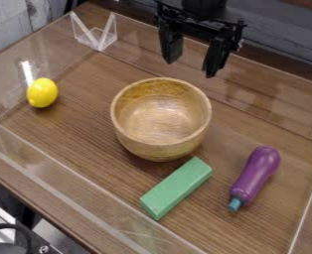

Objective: Put the purple eggplant in the brown bowl

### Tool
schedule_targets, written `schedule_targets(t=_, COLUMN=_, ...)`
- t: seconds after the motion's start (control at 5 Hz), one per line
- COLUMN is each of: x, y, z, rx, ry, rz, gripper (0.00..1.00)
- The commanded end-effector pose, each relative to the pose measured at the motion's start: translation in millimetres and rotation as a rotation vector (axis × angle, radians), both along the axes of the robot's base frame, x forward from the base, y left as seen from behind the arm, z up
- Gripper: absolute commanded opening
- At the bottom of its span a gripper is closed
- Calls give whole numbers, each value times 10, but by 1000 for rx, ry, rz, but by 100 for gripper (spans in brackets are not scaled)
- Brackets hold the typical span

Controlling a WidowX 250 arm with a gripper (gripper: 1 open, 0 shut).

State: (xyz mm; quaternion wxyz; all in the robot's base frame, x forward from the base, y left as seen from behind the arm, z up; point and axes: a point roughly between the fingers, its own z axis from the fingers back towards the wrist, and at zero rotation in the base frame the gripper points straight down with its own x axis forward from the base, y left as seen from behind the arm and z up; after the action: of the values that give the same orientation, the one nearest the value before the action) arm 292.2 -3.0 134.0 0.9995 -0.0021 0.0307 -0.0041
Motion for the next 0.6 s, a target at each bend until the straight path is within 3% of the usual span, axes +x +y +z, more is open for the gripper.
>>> schedule_targets(t=0.0, x=-33, y=-58, z=-88, rx=-2, ry=20, rz=-5, gripper=100)
schedule_targets(t=0.2, x=-178, y=-312, z=-205, rx=-18, ry=29, rz=-51, gripper=100)
schedule_targets(t=0.4, x=-310, y=-593, z=-301, rx=-28, ry=12, rz=-103, gripper=100)
